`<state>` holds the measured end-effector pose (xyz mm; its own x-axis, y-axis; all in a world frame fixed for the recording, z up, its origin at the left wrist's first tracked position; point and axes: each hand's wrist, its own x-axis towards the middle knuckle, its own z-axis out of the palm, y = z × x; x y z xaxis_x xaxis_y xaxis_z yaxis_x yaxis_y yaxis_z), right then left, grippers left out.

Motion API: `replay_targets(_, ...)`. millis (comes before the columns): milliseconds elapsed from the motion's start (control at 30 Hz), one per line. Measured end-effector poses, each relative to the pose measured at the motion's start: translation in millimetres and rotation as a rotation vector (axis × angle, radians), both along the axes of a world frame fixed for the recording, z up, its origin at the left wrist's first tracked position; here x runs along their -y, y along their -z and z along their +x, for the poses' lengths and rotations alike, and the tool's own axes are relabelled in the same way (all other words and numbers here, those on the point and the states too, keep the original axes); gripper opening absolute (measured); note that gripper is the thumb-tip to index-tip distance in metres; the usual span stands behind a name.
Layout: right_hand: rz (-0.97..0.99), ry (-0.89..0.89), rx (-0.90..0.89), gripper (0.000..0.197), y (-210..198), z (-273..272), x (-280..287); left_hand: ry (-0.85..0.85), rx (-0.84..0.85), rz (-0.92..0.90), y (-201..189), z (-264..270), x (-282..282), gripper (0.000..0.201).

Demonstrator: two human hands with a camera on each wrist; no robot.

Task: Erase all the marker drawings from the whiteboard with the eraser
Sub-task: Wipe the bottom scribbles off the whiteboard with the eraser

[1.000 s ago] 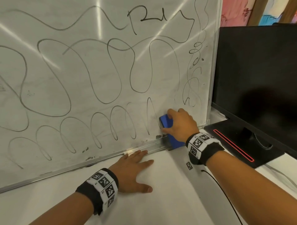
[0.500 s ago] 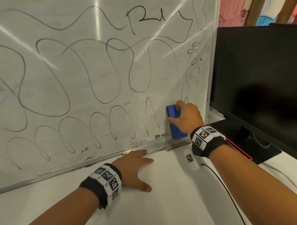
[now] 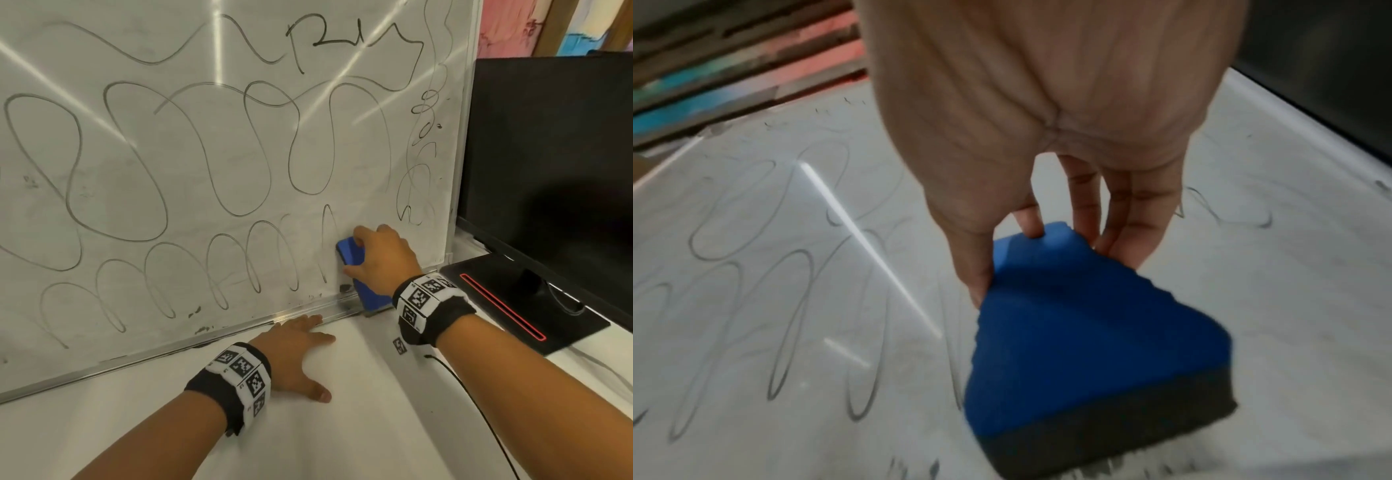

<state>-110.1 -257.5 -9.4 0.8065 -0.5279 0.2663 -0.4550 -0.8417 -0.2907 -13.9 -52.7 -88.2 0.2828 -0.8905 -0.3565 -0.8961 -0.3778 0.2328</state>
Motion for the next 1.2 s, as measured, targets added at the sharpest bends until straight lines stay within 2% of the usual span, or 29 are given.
replay_targets(100, 0.008, -0.008, 0.039, 0.044, -4.4, 2.5, -3.5, -0.015, -0.014, -0.008, 3.0, 1.8, -0.5, 0.111)
replay_targets(200, 0.059, -0.004, -0.153, 0.042, 16.2, -2.9, -9.8, -0.017, -0.021, -0.012, 2.3, 0.9, -2.4, 0.109)
replay_targets(267, 0.084, 0.0, -0.206, 0.042, 25.8, -7.1, -9.7, -0.009, -0.021, -0.013, -0.6, -0.9, -1.4, 0.107)
replay_targets(500, 0.025, -0.004, -0.074, 0.035, -1.8, -0.5, -9.6, -0.014, -0.019, -0.014, 0.9, 0.8, -0.3, 0.109)
replay_targets(633, 0.051, -0.004, -0.041, 0.042, -1.3, 1.0, -11.9, -0.024, -0.025, -0.02, 2.6, 0.6, -1.9, 0.108)
replay_targets(733, 0.081, -0.001, 0.095, 0.049, 15.2, -5.0, -12.3, -0.012, -0.03, -0.032, 1.1, -0.8, -2.5, 0.106)
replay_targets(833, 0.037, -0.05, 0.238, 0.047, 20.5, -4.7, -14.8, -0.004, -0.027, -0.04, 4.6, 2.0, -0.5, 0.108)
replay_targets(1000, -0.057, -0.082, 0.404, 0.049, -9.4, 21.2, -15.5, -0.035, -0.03, -0.05, 9.1, 6.0, -0.1, 0.113)
replay_targets(1100, -0.065, -0.072, 0.393, 0.05, -21.4, 32.9, -17.2, -0.027, -0.034, -0.057, 5.8, 4.6, -1.2, 0.11)
replay_targets(1200, -0.035, -0.069, 0.286, 0.053, 1.2, 22.3, -20.5, -0.007, -0.027, -0.055, 0.2, 2.5, -3.5, 0.107)
